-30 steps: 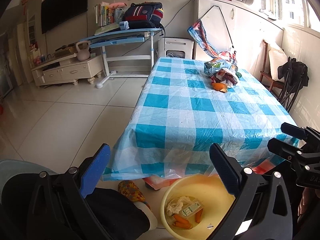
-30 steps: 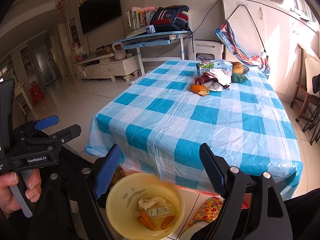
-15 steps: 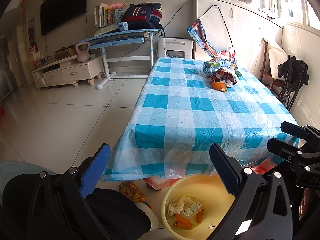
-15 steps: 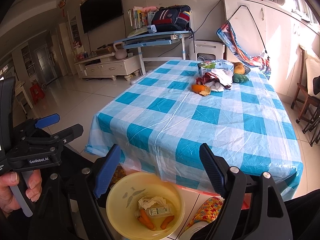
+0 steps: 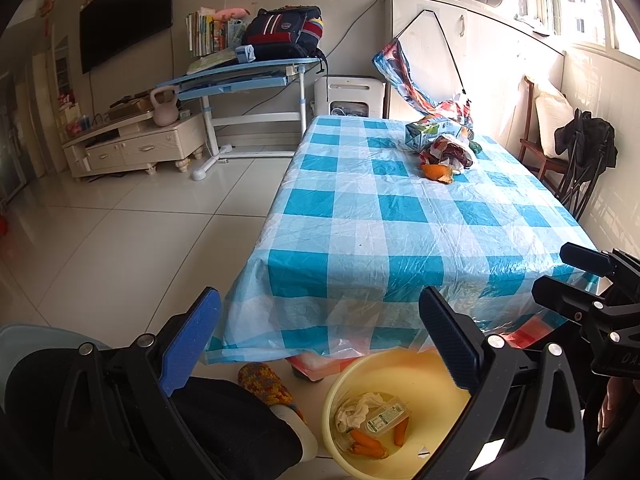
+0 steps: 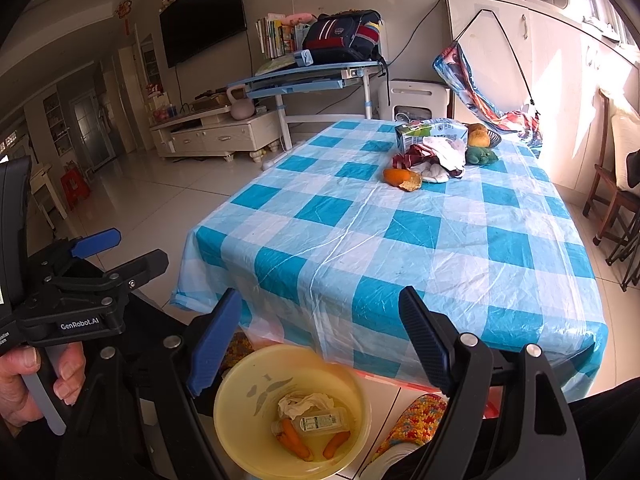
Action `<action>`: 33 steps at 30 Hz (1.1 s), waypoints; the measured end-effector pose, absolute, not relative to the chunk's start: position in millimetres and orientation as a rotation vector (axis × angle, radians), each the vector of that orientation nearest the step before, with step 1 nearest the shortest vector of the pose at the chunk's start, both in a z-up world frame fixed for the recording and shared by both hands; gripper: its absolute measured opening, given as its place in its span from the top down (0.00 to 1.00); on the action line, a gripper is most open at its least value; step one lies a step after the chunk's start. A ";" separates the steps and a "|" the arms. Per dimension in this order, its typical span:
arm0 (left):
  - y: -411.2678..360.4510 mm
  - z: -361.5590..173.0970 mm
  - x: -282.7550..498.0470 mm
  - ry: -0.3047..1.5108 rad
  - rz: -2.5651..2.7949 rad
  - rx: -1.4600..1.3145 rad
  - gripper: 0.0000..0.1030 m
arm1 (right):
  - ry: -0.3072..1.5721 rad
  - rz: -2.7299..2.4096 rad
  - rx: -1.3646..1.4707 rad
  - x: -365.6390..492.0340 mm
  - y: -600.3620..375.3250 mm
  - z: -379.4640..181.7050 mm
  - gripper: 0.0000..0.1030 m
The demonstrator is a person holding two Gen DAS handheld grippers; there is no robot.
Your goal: Collect trash
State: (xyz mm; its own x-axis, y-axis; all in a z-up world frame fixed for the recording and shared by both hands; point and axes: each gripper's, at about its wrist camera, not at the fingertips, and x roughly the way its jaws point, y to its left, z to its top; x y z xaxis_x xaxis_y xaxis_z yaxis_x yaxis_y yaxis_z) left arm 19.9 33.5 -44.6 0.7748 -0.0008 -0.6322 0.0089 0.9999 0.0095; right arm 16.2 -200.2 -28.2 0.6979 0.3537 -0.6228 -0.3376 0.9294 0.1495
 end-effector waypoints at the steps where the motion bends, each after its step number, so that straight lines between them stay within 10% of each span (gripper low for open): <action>1: 33.5 -44.7 19.9 0.685 -0.005 0.013 0.07 | 0.699 0.385 0.025 16.3 -200.3 -28.1 0.25; 33: 33.1 -44.5 19.1 0.684 -0.004 0.012 0.07 | 0.692 0.378 0.054 18.2 -206.9 -27.6 0.25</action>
State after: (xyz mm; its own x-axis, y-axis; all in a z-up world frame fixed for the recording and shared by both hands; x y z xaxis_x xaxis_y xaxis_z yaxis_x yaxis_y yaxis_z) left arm 19.1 33.1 -44.5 0.7748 0.0000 -0.6322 0.0081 0.9999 0.0100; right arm 18.2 -206.9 -27.6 0.7052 0.3574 -0.6123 -0.3222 0.9309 0.1723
